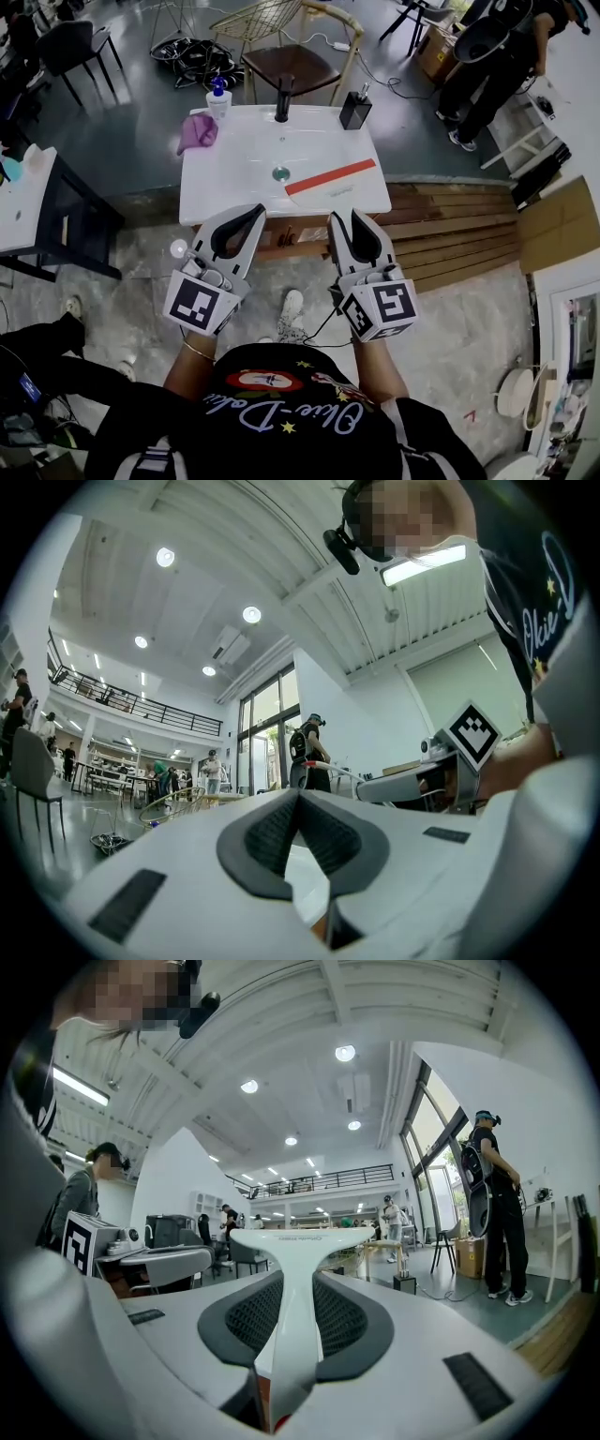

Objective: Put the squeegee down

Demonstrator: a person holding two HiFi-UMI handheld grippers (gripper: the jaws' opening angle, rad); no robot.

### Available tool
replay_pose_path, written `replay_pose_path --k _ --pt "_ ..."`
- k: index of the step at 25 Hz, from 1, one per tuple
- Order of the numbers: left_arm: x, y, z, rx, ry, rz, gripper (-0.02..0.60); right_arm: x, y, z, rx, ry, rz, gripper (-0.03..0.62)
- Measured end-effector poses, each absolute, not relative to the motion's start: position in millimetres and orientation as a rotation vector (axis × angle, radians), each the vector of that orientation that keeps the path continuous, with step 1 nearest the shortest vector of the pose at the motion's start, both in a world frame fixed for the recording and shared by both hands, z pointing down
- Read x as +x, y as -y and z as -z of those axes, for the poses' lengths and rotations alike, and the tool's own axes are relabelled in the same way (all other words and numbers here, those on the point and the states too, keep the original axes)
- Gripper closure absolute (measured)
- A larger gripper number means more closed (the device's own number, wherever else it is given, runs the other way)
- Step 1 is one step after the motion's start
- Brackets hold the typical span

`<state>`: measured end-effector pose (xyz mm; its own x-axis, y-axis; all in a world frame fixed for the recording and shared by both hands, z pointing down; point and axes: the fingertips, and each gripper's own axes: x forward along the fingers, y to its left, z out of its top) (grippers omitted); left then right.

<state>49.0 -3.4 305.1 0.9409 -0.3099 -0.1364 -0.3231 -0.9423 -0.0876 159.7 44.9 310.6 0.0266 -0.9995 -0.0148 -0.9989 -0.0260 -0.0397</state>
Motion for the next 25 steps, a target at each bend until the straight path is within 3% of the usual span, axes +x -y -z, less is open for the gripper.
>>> replay_pose_path --k 25 --pt "116.5 83.2 -316.7 -3.001 -0.582 -0.131 0.586 235.7 42.4 -326.3 -2.171 -2.204 0.124 0.507"
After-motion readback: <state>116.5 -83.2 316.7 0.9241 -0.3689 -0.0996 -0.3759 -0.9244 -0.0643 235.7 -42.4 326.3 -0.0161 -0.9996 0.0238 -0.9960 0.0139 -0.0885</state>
